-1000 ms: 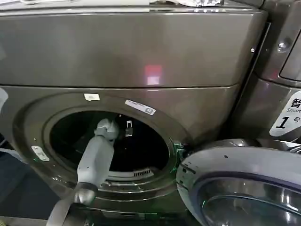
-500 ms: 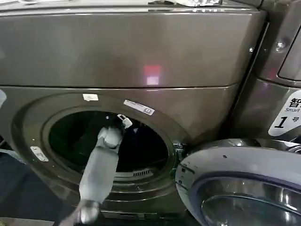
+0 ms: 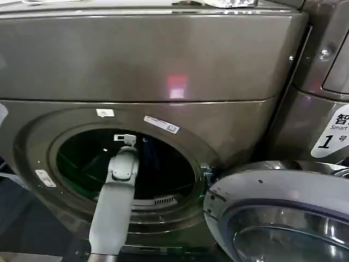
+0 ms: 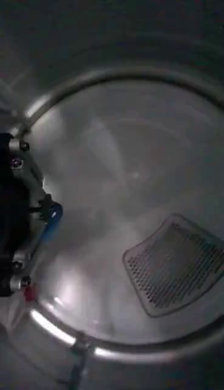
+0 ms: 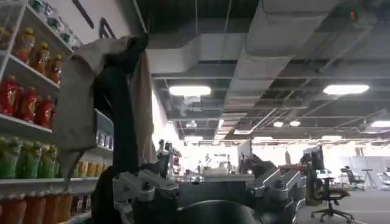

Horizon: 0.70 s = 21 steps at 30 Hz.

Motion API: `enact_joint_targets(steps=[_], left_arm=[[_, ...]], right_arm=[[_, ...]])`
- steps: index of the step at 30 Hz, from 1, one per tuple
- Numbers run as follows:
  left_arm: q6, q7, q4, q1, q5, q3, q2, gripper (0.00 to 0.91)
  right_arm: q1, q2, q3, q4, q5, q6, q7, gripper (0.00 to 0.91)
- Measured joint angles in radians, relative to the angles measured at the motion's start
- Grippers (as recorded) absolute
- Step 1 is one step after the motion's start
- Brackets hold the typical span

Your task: Grasp the clothes from the dryer.

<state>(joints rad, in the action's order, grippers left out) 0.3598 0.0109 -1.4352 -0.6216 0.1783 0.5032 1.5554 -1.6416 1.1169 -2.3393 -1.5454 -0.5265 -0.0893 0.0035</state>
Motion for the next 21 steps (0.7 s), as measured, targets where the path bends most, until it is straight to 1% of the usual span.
enact_joint_targets(steps=[6, 13, 21], left_arm=[[0.006, -0.022, -0.003, 0.003, -0.028, 0.002, 0.002, 0.0], [0.01, -0.031, -0.006, 0.008, -0.046, 0.001, 0.001, 0.0], [0.011, -0.034, -0.01, 0.011, -0.049, 0.001, 0.0, 0.0]], right_arm=[[0.005, 0.002, 0.001, -0.009, -0.003, -0.001, -0.001, 0.907], [0.006, 0.002, -0.014, -0.02, -0.006, -0.023, 0.004, 0.907], [0.007, 0.002, -0.02, -0.023, 0.005, -0.029, 0.004, 0.907]])
